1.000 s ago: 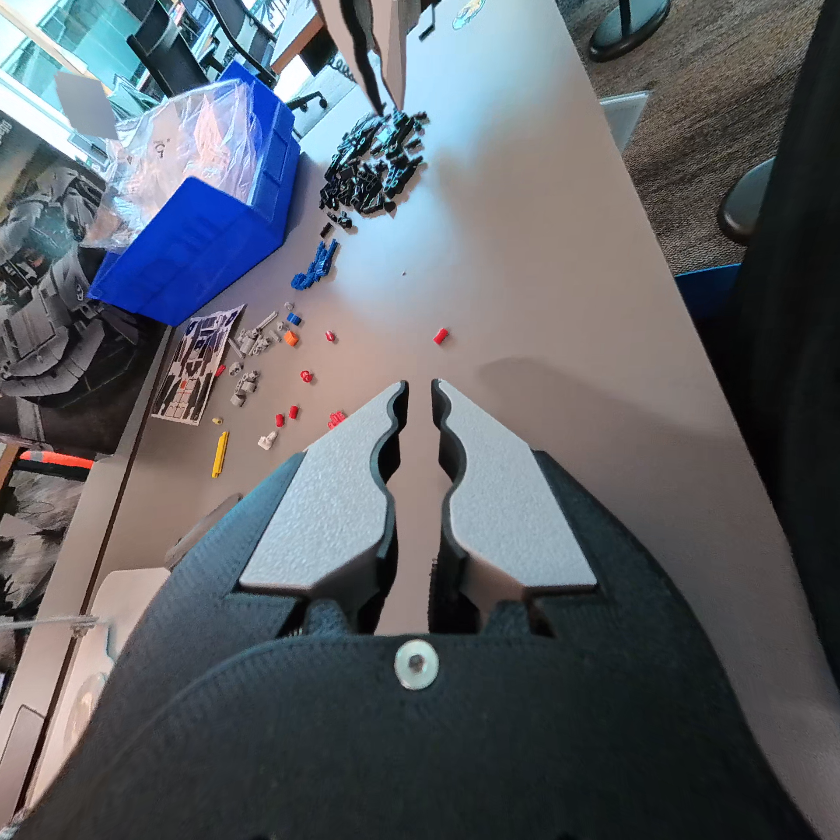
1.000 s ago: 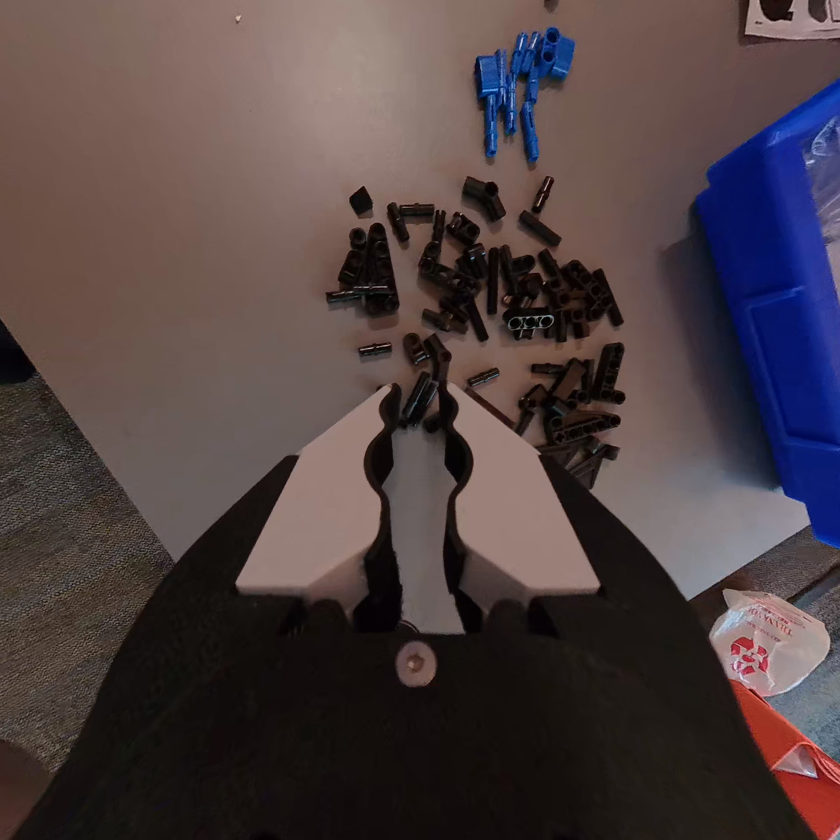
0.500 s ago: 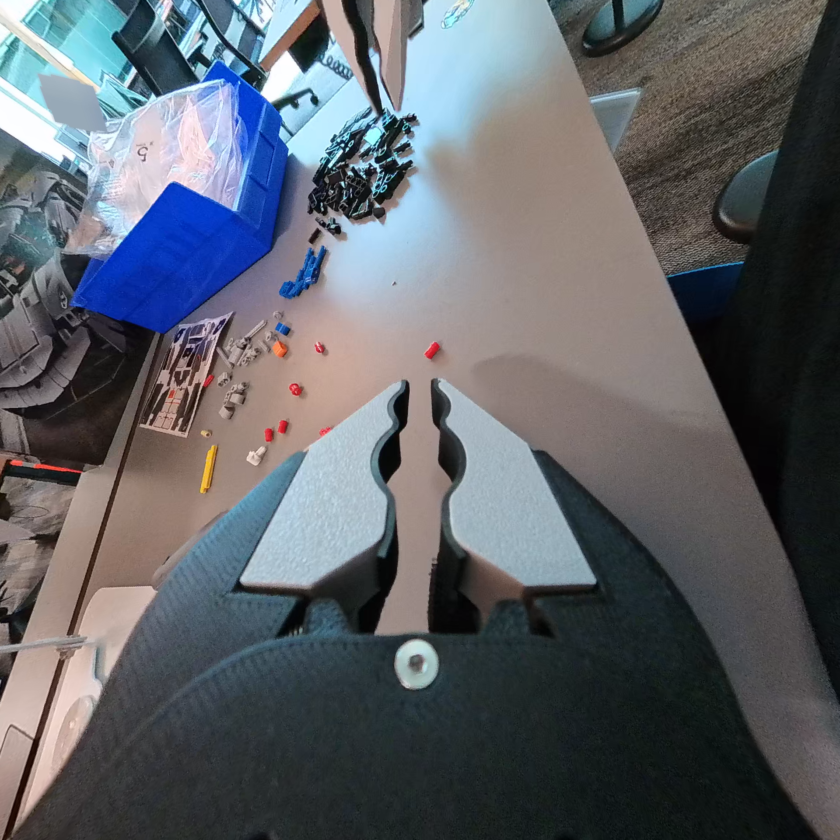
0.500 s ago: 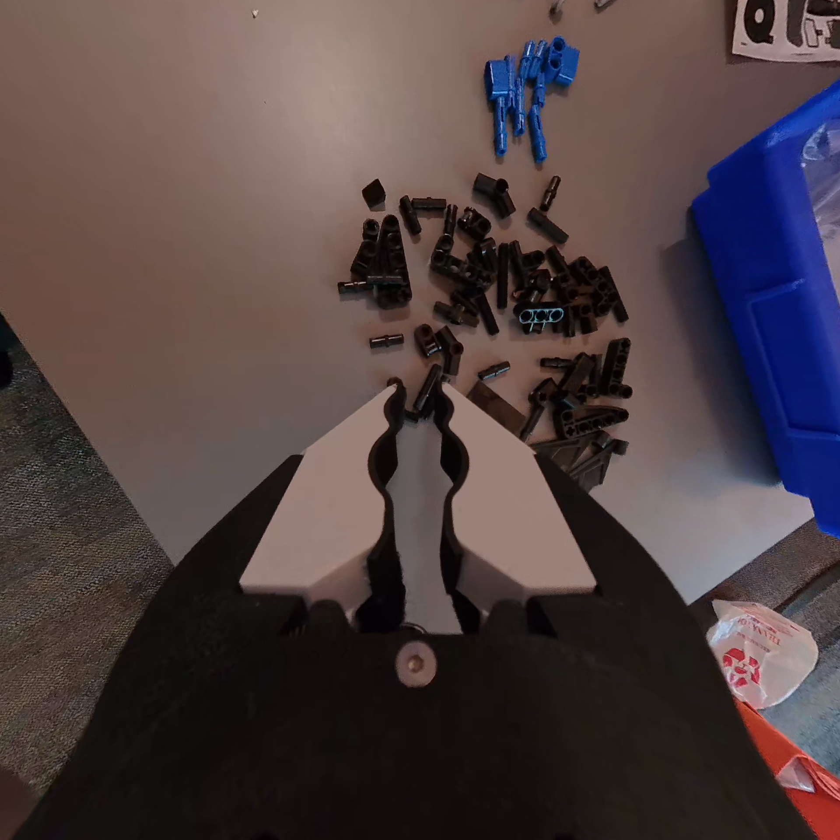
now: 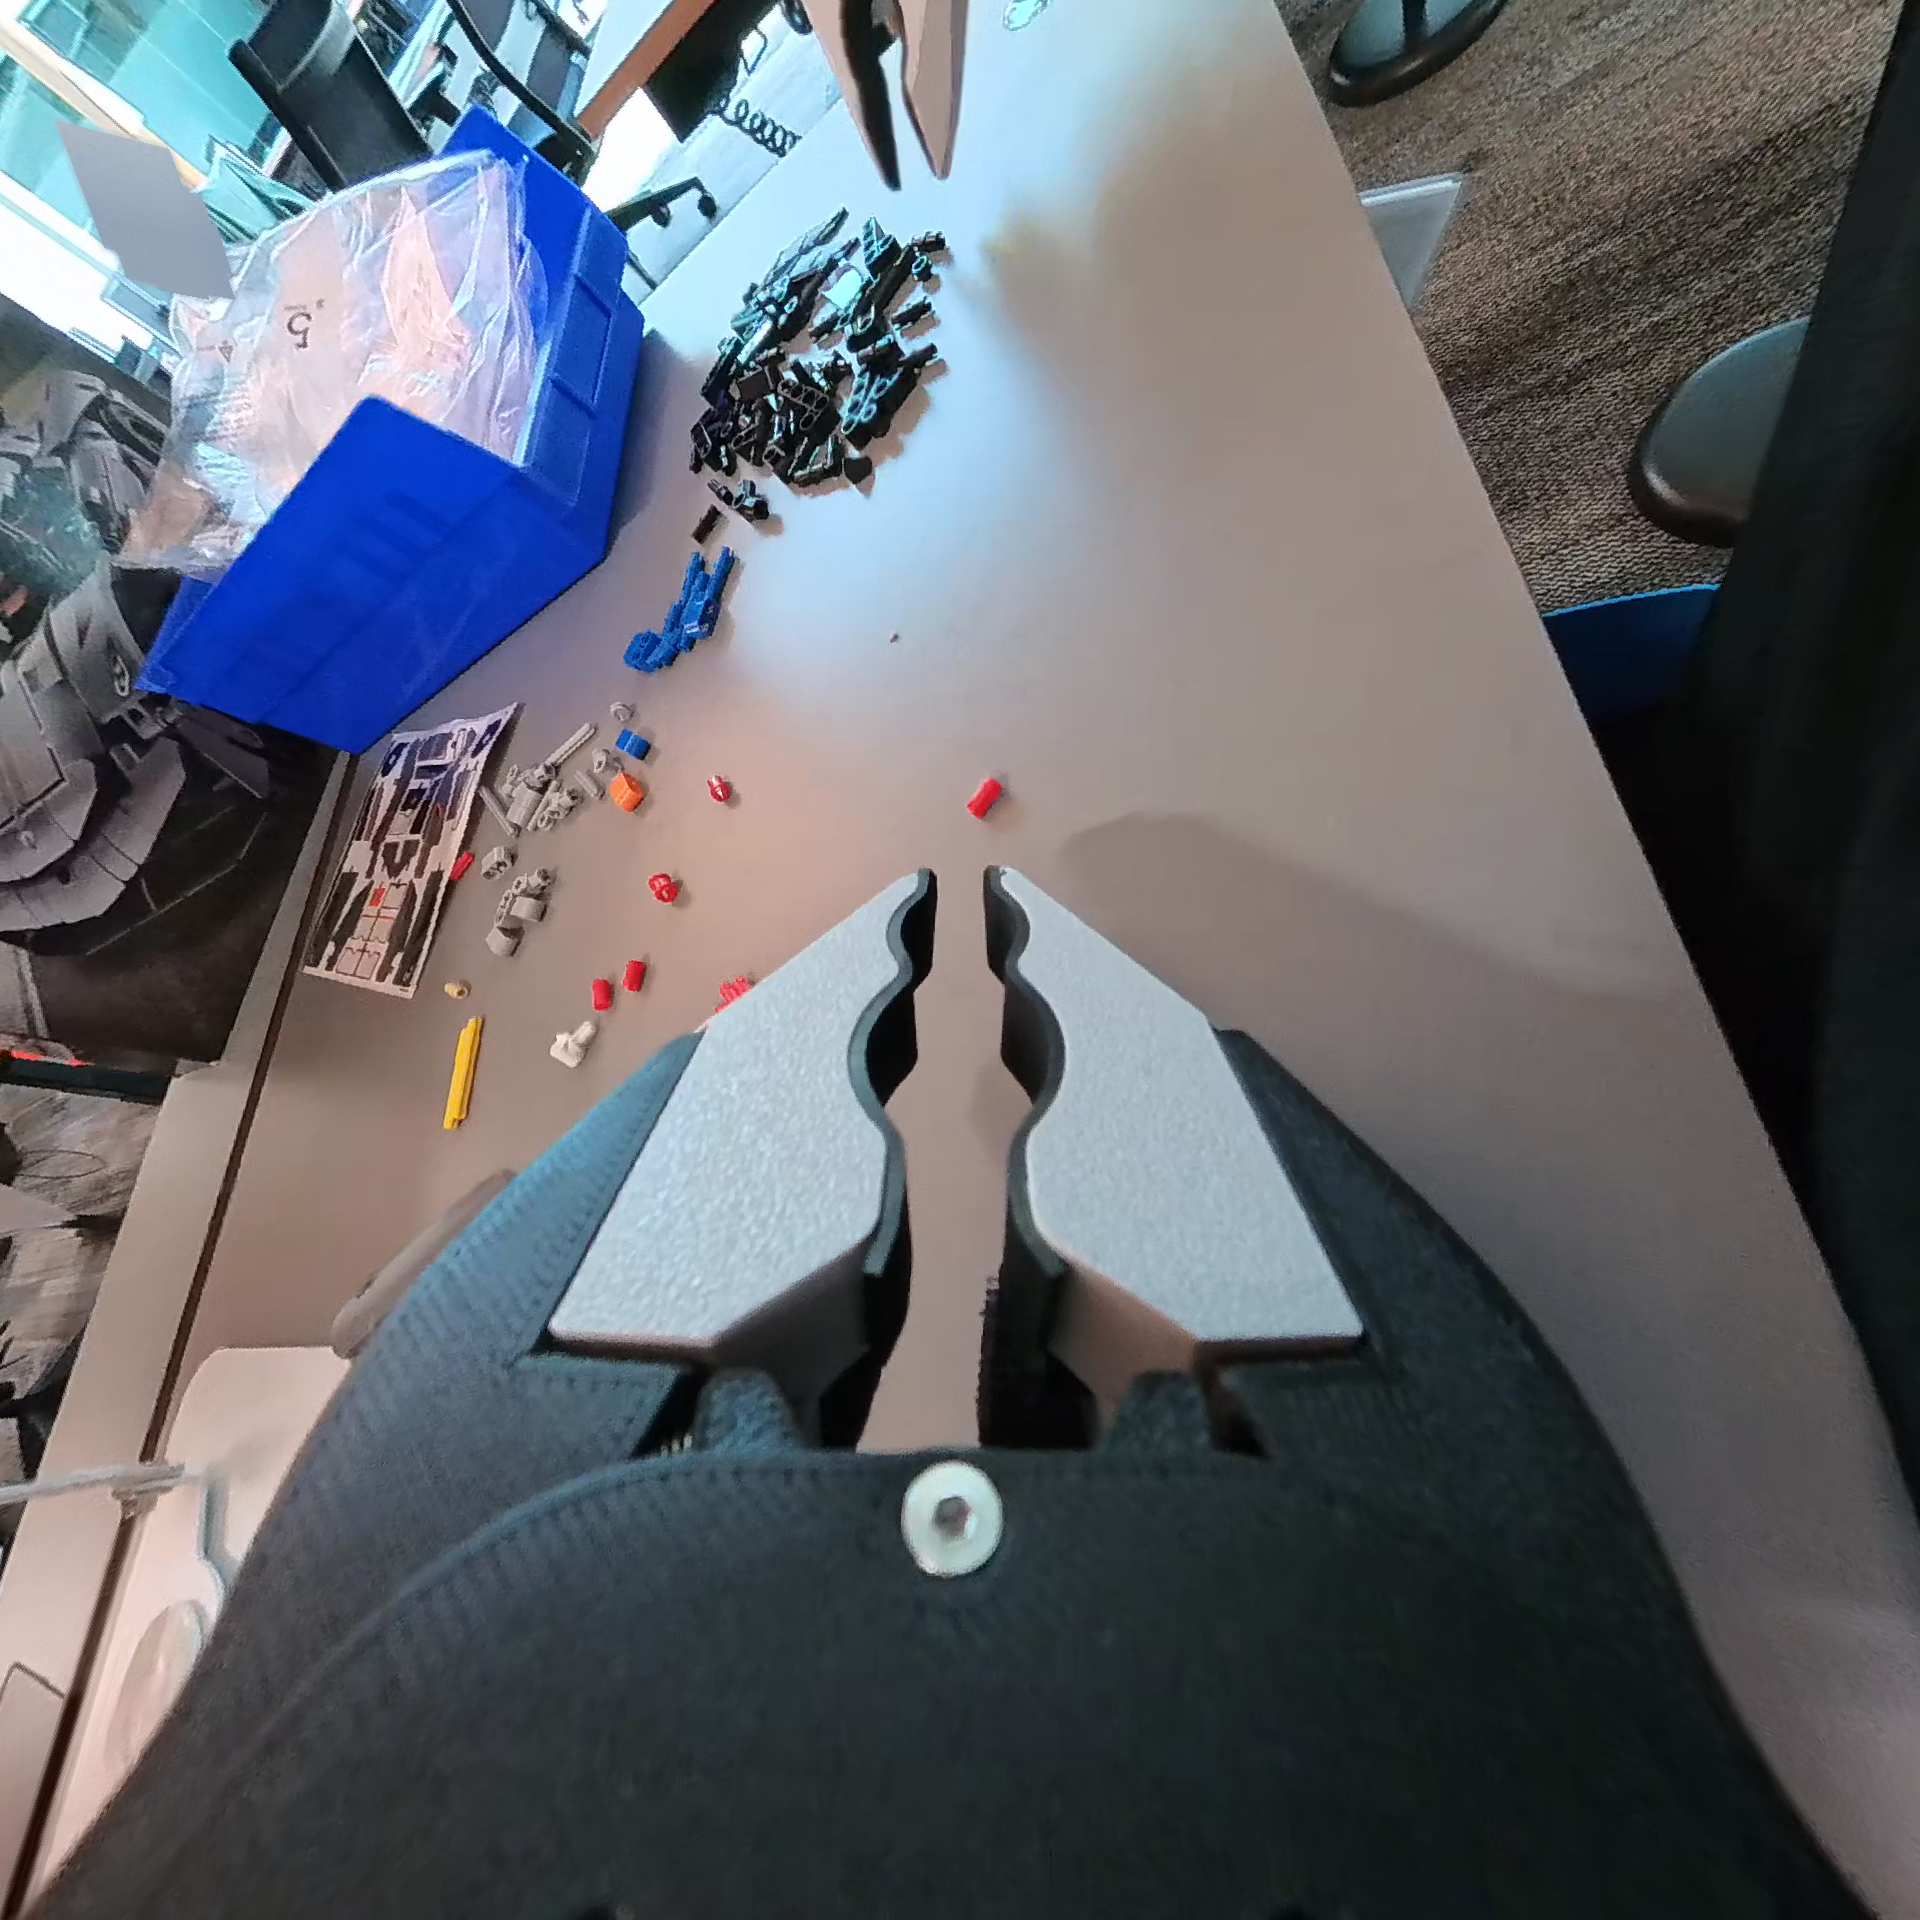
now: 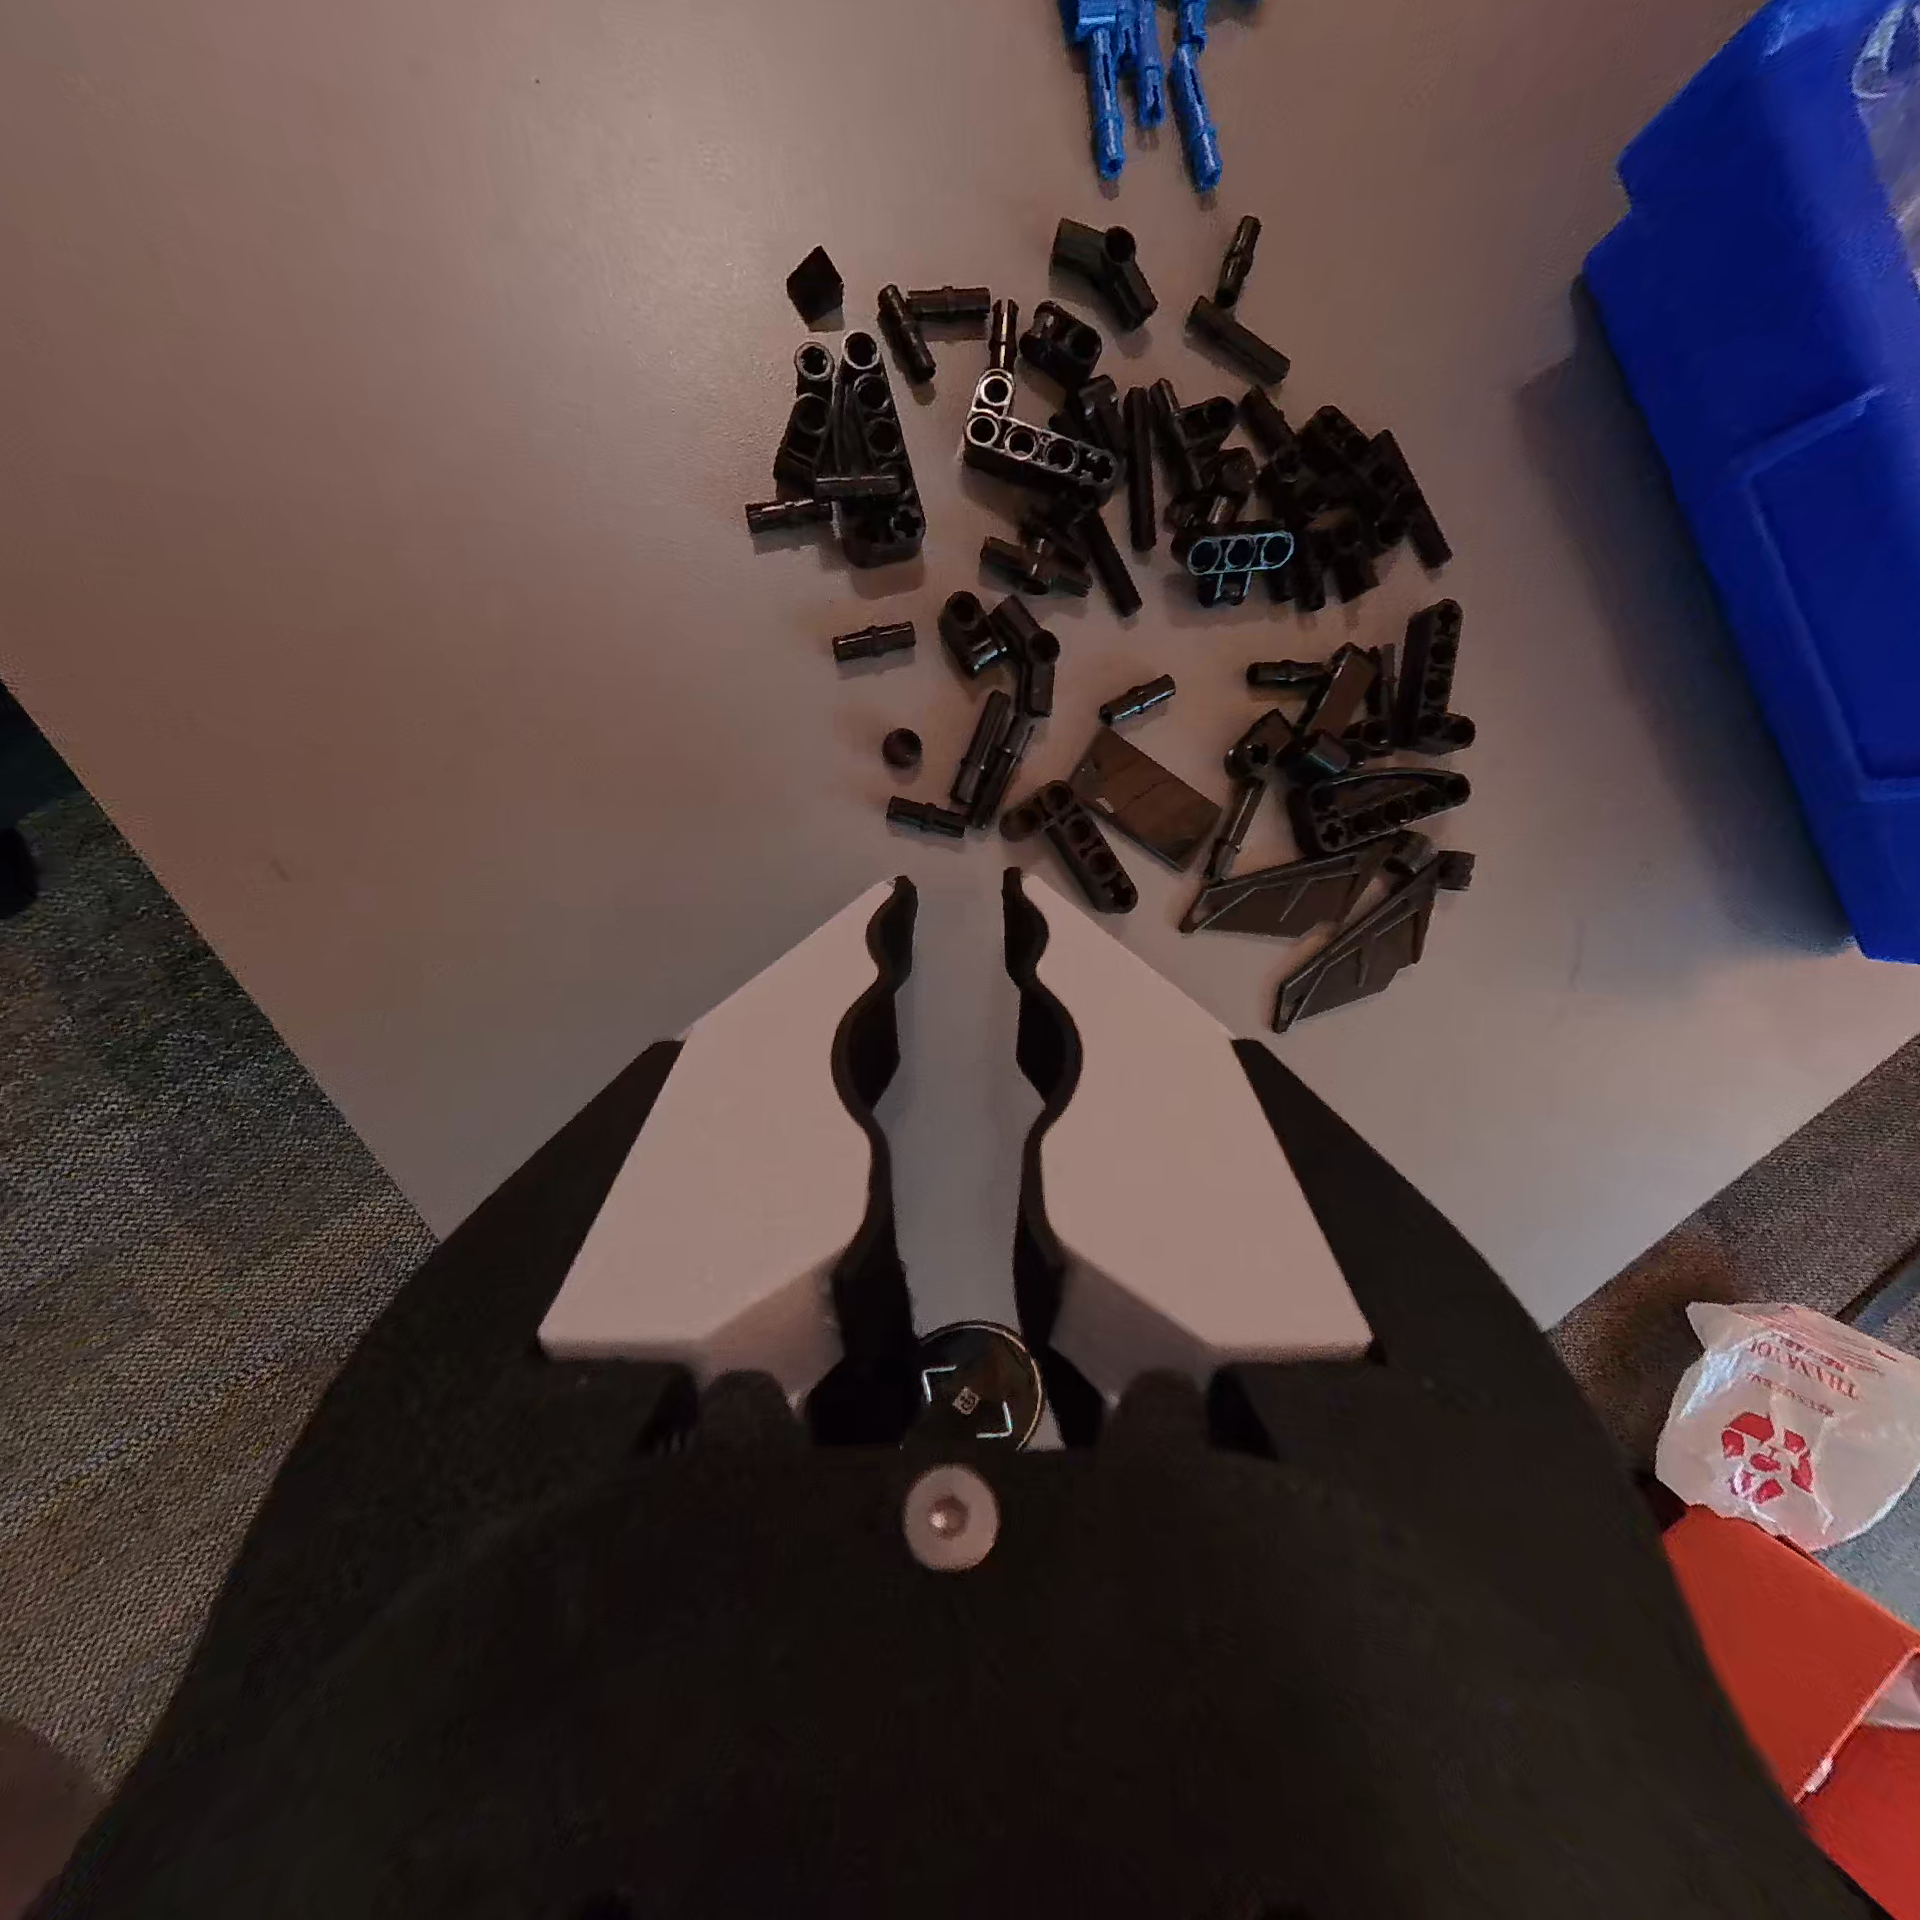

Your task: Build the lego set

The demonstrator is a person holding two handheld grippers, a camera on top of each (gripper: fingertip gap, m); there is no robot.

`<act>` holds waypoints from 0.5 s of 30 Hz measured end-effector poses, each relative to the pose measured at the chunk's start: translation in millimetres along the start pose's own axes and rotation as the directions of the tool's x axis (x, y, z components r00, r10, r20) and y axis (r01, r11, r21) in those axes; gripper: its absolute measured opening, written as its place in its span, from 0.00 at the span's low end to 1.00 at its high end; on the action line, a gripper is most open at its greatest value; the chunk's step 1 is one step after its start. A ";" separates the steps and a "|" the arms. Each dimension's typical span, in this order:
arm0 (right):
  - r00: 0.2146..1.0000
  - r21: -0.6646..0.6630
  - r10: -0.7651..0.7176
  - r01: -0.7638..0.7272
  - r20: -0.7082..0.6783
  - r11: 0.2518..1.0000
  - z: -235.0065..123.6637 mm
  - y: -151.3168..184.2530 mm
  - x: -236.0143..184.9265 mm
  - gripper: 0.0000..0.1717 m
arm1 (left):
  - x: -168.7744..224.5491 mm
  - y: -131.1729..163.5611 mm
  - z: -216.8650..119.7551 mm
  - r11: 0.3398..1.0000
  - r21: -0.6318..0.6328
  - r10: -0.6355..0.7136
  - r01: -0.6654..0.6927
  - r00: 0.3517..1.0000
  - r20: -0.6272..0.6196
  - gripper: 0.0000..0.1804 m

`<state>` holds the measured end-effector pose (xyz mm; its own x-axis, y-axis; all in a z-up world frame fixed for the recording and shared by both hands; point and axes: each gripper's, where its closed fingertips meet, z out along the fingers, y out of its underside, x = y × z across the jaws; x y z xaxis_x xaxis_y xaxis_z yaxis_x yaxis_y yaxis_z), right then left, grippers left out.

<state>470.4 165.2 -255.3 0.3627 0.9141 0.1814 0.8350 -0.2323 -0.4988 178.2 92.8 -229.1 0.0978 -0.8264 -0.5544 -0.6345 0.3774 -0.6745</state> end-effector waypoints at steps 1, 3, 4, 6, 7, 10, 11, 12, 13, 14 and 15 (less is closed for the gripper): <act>1.000 0.002 -0.004 0.004 0.005 1.000 0.2 -0.8 -0.9 0.08 | -0.3 -0.8 0.1 1.000 0.000 0.006 -0.006 1.000 0.003 0.04; 1.000 0.008 -0.013 0.012 0.013 1.000 1.0 -3.4 -2.4 0.08 | -1.1 -0.9 0.0 1.000 -0.003 0.014 -0.014 1.000 0.010 0.04; 1.000 0.007 -0.018 0.018 0.017 1.000 1.9 -4.1 -3.4 0.08 | -1.4 -0.6 -0.2 1.000 -0.004 0.013 -0.013 1.000 0.011 0.04; 0.999 0.001 -0.026 0.026 0.022 1.000 4.1 -4.9 -4.2 0.09 | -1.6 -0.2 -0.4 1.000 -0.003 0.009 -0.009 1.000 0.011 0.04; 0.999 0.000 -0.029 0.029 0.025 1.000 5.1 -5.5 -4.5 0.09 | -1.7 -0.3 -0.3 1.000 -0.003 0.010 -0.010 1.000 0.011 0.04; 0.999 0.010 -0.041 0.041 0.016 0.999 6.7 -9.2 -1.8 0.09 | -0.9 -0.4 0.1 1.000 -0.003 0.010 -0.010 1.000 0.009 0.04; 0.999 0.016 -0.043 0.043 0.003 0.999 6.3 -11.1 1.7 0.09 | -0.4 -0.3 0.3 1.000 -0.003 0.009 -0.009 1.000 0.006 0.04; 0.999 0.025 -0.045 0.045 -0.012 0.999 5.5 -13.6 6.2 0.09 | -0.1 -0.1 0.5 1.000 -0.004 0.010 -0.010 1.000 0.005 0.04; 0.998 0.036 -0.046 0.047 -0.033 0.998 4.5 -16.6 12.4 0.08 | 0.0 0.2 0.8 1.000 -0.005 0.011 -0.011 1.000 0.005 0.04; 0.997 0.046 -0.042 0.045 -0.060 0.998 3.4 -19.8 20.1 0.08 | -0.1 0.3 0.8 1.000 -0.006 0.012 -0.012 1.000 0.005 0.04; 0.996 0.055 -0.036 0.041 -0.080 0.998 2.5 -22.9 27.4 0.09 | -0.1 0.3 0.8 1.000 -0.006 0.012 -0.012 1.000 0.006 0.04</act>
<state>460.2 196.3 -241.1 0.3640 0.8924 0.2666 0.8249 -0.1760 -0.5371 178.5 93.4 -229.6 0.0948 -0.8196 -0.5650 -0.6398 0.3846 -0.6653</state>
